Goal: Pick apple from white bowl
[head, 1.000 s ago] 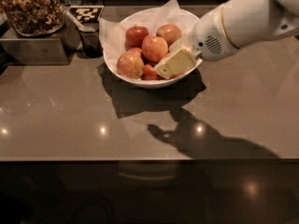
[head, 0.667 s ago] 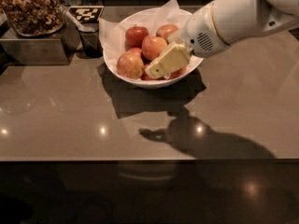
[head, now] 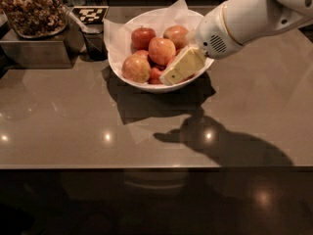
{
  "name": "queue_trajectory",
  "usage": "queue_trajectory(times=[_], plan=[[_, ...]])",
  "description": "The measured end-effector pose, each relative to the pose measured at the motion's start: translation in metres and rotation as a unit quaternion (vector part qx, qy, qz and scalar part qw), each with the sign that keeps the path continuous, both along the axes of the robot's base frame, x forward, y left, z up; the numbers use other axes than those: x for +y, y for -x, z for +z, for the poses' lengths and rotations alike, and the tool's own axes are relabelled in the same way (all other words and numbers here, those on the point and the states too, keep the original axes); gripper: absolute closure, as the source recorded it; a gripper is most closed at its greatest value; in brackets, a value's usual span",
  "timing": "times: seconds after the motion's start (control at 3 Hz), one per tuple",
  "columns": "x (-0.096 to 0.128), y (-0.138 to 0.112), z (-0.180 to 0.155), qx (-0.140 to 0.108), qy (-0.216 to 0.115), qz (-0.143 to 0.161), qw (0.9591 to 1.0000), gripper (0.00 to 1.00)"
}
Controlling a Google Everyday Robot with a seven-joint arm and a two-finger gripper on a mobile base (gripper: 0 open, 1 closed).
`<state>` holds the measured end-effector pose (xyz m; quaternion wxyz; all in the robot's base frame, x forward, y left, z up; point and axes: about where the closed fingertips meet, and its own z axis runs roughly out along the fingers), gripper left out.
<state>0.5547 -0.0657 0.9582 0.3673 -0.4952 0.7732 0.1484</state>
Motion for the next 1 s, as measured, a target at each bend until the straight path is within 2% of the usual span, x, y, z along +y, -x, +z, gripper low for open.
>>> queue_trajectory(times=[0.33, 0.67, 1.0], plan=[[-0.011, -0.010, -0.009, -0.002, 0.024, -0.003, 0.9997, 0.16], [-0.013, -0.017, -0.020, 0.009, 0.027, -0.009, 0.9996, 0.15], [-0.002, -0.024, -0.033, 0.019, 0.015, -0.017, 0.9996, 0.16]])
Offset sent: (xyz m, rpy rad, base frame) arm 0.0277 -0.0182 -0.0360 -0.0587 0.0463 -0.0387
